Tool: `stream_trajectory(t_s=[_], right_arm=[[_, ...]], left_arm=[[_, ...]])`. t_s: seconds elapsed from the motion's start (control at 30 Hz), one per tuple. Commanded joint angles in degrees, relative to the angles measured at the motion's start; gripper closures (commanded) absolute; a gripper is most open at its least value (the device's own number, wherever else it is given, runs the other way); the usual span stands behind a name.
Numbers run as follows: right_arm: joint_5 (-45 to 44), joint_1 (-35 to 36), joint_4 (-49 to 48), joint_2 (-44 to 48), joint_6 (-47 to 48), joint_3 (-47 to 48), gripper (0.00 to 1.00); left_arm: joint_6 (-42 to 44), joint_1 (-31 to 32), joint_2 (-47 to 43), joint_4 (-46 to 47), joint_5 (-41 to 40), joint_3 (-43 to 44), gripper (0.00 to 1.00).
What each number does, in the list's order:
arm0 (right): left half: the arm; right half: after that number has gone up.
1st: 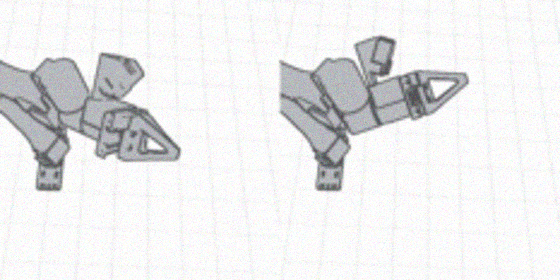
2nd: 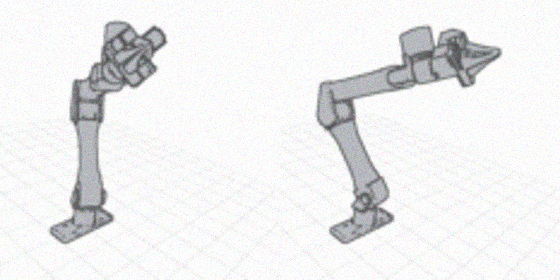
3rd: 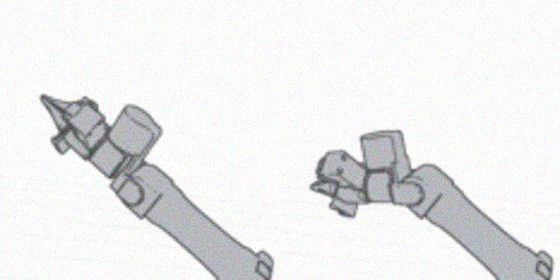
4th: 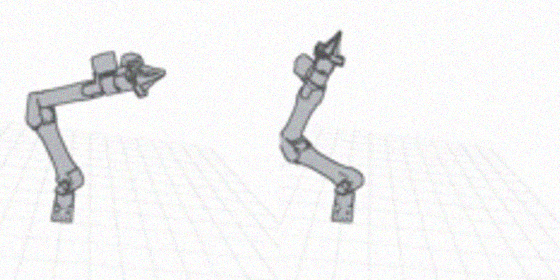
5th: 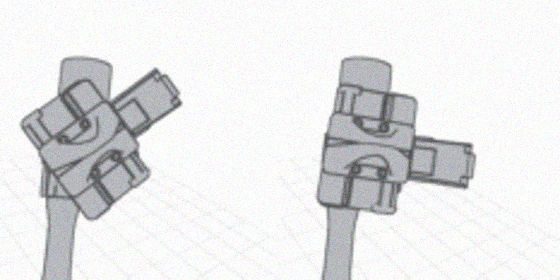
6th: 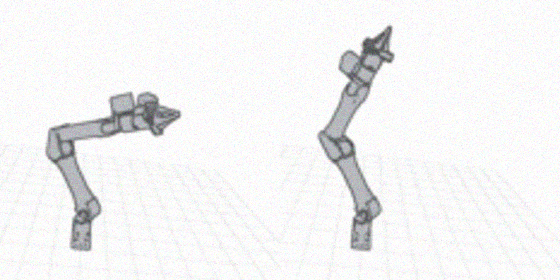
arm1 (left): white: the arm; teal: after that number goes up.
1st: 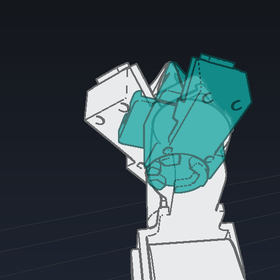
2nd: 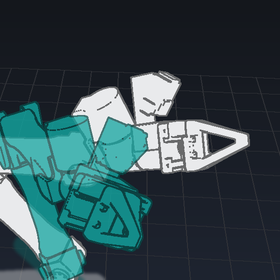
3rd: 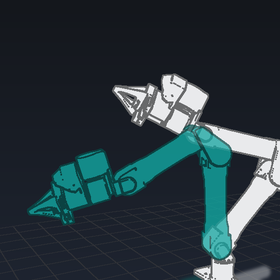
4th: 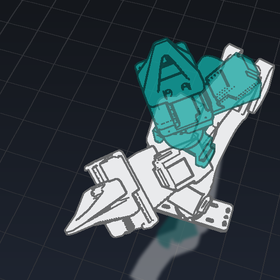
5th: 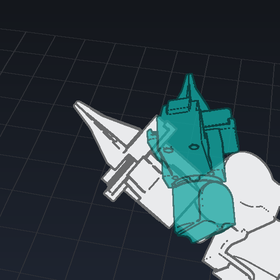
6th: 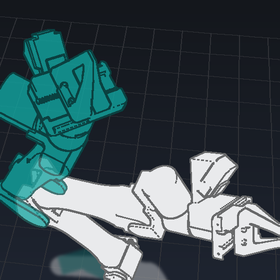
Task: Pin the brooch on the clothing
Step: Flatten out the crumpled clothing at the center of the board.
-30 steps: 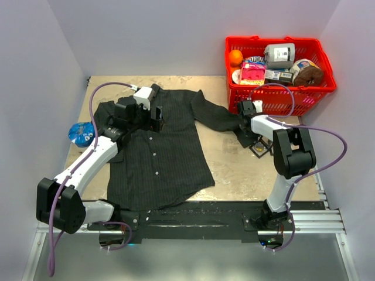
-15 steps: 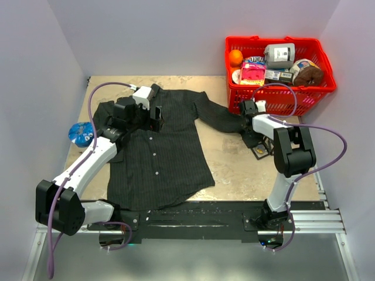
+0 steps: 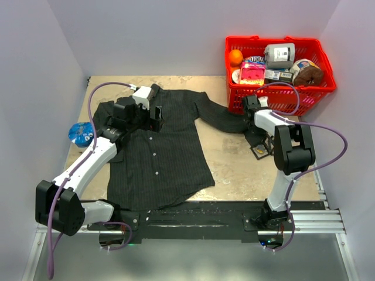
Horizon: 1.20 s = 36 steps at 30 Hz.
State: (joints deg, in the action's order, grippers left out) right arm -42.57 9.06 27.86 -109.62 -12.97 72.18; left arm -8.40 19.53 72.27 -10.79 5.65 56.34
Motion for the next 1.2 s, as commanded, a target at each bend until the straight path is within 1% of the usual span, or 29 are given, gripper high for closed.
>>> stream_trajectory(t_s=[0.0, 0.33, 0.57, 0.77, 0.8, 0.87, 0.9, 0.93, 1.0, 1.07, 1.17], right_arm=[[-2.17, -4.49, -6.67, 0.99, 1.28, 5.86, 1.0], [-2.43, -8.0, -8.61, 0.81, 3.13, 7.89, 1.0], [-3.93, -8.88, -10.8, 1.87, 3.3, 7.44, 1.0], [-2.88, -8.97, -12.47, 2.22, 3.92, 8.59, 1.0], [-1.92, -8.88, -12.82, 2.57, 4.01, 8.5, 0.99], [-0.94, -8.88, -13.79, 3.71, 4.36, 8.06, 0.84], [-0.16, -8.88, -14.14, 4.06, 4.62, 7.97, 0.73], [0.2, -8.88, -14.32, 4.76, 4.62, 7.8, 0.47], [1.51, -8.71, -14.76, 5.56, 4.54, 7.71, 0.31], [1.96, -8.36, -14.85, 6.96, 4.45, 7.27, 0.23], [1.96, -6.78, -15.37, 9.94, 4.62, 6.31, 0.21]], left_arm=[[-0.03, -0.19, -1.78, 1.56, -0.46, 0.09, 0.01], [-0.03, -0.19, -1.78, 1.56, -0.38, 0.09, 0.01], [-0.12, -0.19, -1.61, 1.73, -0.29, 0.0, 0.01], [-0.21, -0.11, -1.08, 1.82, 0.59, -0.09, 0.01], [-0.21, -0.02, -0.9, 1.73, 0.68, -0.09, 0.01], [-0.21, 0.07, -0.55, 1.82, 0.85, 0.0, 0.01], [-0.12, 0.33, -0.46, 1.91, 1.2, -0.17, 0.01], [-0.03, 0.42, -0.12, 1.91, 1.38, -0.09, 0.01], [0.14, 1.29, 0.15, 1.91, 1.47, -0.26, 0.01], [0.49, 2.78, 0.68, 1.82, 1.21, -0.44, 0.01], [0.93, 5.24, 2.08, 1.56, 0.33, -0.44, 0.01]])
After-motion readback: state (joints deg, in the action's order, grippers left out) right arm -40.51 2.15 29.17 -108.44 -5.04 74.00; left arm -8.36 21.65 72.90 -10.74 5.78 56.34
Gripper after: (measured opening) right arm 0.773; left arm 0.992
